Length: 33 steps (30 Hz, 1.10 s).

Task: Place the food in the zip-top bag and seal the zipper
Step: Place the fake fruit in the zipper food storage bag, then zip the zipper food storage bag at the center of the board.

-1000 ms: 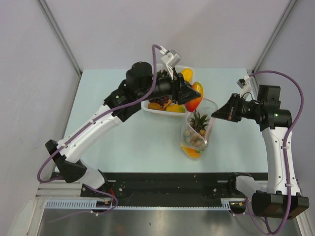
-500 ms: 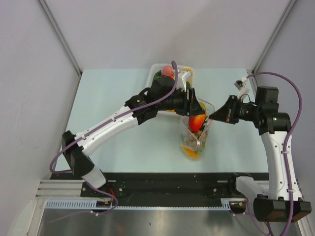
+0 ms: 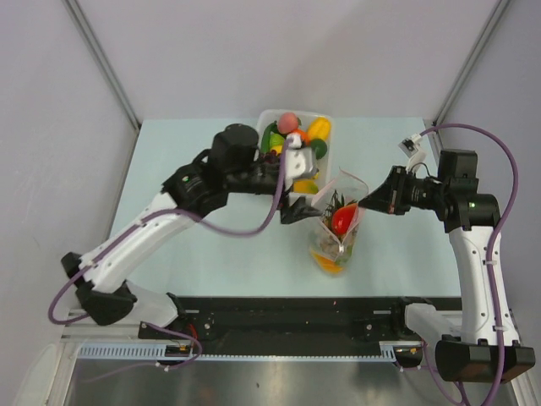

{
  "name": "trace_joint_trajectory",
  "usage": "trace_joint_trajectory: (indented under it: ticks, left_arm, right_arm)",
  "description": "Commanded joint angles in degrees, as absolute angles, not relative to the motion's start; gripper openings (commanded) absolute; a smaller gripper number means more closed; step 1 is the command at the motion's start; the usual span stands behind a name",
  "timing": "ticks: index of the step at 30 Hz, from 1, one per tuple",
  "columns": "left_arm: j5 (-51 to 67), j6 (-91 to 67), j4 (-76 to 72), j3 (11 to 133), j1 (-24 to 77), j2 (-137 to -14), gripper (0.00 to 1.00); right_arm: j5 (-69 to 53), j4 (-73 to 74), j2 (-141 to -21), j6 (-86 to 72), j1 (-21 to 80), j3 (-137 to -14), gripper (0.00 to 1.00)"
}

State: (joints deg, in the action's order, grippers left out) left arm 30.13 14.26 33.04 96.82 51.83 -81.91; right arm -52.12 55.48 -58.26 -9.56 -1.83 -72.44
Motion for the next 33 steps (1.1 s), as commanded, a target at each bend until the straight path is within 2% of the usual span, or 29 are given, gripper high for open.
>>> trace_joint_trajectory:
  ticks: [1, 3, 5, 12, 15, 17, 18, 20, 21, 22, 24, 28, 32, 33]
  left_arm:
    - [37.7, 59.8, 41.2, 89.3, 52.2, -74.0, 1.00]
    - [36.6, 71.4, 41.3, 83.8, 53.1, -72.6, 1.00]
    - [36.1, 76.0, 40.4, 81.3, 53.7, -71.8, 0.99]
    - [37.9, 80.7, 38.6, 83.0, 54.7, -77.4, 0.98]
    - [37.9, 82.6, 39.6, 83.0, 55.5, -78.9, 0.94]
    - [37.5, 83.1, 40.6, 83.0, 56.2, -79.7, 0.82]
    - [37.3, 83.5, 42.4, 83.1, 57.2, -79.7, 0.66]
    - [36.4, 82.8, 44.1, 83.1, 59.3, -78.9, 0.47]
    - [36.3, 81.5, 44.0, 82.8, 60.0, -78.4, 0.22]
    - [36.3, 80.0, 43.5, 82.4, 60.7, -77.7, 0.12]
    - [36.0, 75.3, 41.1, 80.4, 62.9, -75.3, 0.00]
    - [33.4, 66.0, 33.2, 76.1, 66.6, -71.3, 0.00]
    - [29.4, 55.3, 26.1, 75.2, 68.3, -72.2, 0.00]
    - [28.3, 52.9, 25.7, 75.5, 68.3, -72.9, 0.00]
  right_arm:
    - [-54.3, 55.2, -57.8, -6.5, -1.1, -74.8, 0.00]
    - [-54.1, 54.9, -57.9, -6.3, -0.7, -74.8, 0.00]
    - [-54.1, 54.9, -57.7, -6.2, -0.4, -74.9, 0.00]
    - [-52.7, 54.8, -58.0, -5.4, 2.7, -75.5, 0.00]
    - [-52.3, 55.5, -58.5, -4.4, 3.9, -76.2, 0.00]
    - [-52.0, 54.8, -58.9, -4.4, 4.7, -76.2, 0.00]
    - [-51.9, 54.4, -58.9, -4.5, 5.1, -76.1, 0.00]
    - [-51.4, 52.7, -59.5, -4.7, 6.9, -76.0, 0.00]
    - [-51.1, 51.9, -59.7, -5.4, 7.6, -76.0, 0.00]
    - [-50.9, 49.9, -60.3, -5.9, 9.7, -76.0, 0.00]
    - [-50.5, 47.6, -61.1, -6.9, 12.0, -76.2, 0.00]
    - [-50.4, 42.1, -65.4, -8.0, 16.6, -78.4, 0.00]
    - [-51.0, 38.8, -69.2, -8.3, 22.1, -81.8, 0.00]
    - [-51.2, 38.6, -69.7, -7.7, 22.9, -83.1, 0.04]
